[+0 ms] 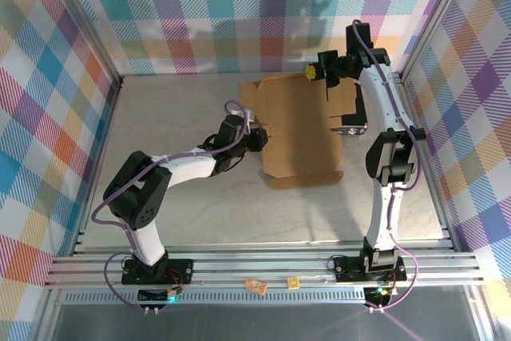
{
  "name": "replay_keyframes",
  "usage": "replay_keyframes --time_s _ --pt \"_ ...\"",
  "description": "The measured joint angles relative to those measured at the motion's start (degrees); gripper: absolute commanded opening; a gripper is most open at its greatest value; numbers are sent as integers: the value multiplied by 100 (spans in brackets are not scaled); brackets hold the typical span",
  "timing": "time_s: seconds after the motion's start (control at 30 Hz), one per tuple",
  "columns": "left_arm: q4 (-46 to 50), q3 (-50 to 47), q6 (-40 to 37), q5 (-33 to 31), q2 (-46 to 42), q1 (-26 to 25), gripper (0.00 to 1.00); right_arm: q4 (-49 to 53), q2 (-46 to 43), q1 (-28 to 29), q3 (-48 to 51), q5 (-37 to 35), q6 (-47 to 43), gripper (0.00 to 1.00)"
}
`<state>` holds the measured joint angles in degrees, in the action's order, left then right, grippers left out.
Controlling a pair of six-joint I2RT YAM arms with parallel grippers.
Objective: Fold the paper box
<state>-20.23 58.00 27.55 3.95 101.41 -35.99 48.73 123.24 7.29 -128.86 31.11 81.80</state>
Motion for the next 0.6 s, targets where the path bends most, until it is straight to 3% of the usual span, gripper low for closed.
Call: replay_keyframes --time_s 0.2,0.6 --pt "326 175 2 -323 -136 -227 27 -17 -7 0 42 0 7 0" --pt "1211 1093 114 -358 92 -254 37 -142 -17 0 59 -48 28 0"
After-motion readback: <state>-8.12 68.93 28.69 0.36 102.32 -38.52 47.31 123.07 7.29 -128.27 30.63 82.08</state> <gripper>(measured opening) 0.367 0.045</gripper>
